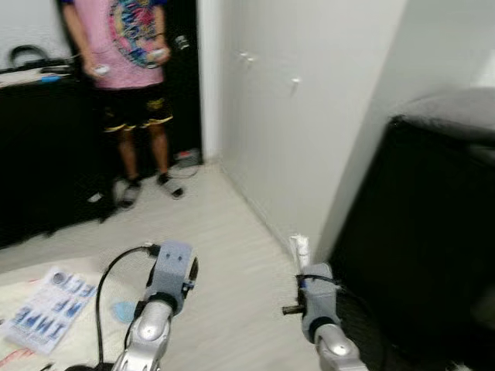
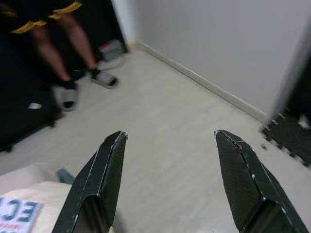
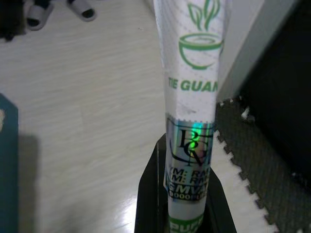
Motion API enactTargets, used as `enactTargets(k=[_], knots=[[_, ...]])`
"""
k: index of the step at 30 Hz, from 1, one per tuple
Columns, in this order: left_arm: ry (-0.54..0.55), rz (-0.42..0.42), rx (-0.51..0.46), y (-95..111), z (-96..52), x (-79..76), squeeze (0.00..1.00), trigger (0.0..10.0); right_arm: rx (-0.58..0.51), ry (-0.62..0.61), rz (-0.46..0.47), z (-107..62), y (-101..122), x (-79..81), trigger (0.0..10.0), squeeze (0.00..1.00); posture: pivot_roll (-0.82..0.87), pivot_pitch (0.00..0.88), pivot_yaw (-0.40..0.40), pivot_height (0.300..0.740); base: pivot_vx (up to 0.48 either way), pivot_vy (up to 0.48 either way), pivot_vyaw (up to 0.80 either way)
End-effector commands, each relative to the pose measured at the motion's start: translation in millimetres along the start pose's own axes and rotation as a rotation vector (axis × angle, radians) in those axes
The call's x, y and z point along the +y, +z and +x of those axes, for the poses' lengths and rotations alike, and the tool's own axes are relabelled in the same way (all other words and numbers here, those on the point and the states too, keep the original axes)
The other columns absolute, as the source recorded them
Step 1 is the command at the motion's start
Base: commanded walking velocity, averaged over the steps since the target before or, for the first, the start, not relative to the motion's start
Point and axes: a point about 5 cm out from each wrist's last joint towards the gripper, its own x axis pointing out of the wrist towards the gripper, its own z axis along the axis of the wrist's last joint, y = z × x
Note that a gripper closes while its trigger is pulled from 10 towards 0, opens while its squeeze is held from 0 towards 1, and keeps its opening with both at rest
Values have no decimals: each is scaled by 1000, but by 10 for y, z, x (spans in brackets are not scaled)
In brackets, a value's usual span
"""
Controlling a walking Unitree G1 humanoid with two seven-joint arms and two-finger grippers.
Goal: Clean up the room
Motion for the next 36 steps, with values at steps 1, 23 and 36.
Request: enactTargets(k=[1, 23, 36], knots=[[-3, 3, 13, -32, -9, 3, 0, 10000, 18, -11, 8, -8, -36, -40, 10000, 0, 15, 46, -1, 740, 0, 0, -800], [1, 3, 14, -31, 6, 3, 0, 10000, 23, -6, 12, 7, -31, -38, 10000, 0, 15, 42, 8, 740, 0, 0, -800], [6, -8, 18, -34, 5, -5, 0, 10000, 27, -8, 19, 6, -36, -47, 10000, 0, 15, 47, 5, 740, 0, 0, -800]])
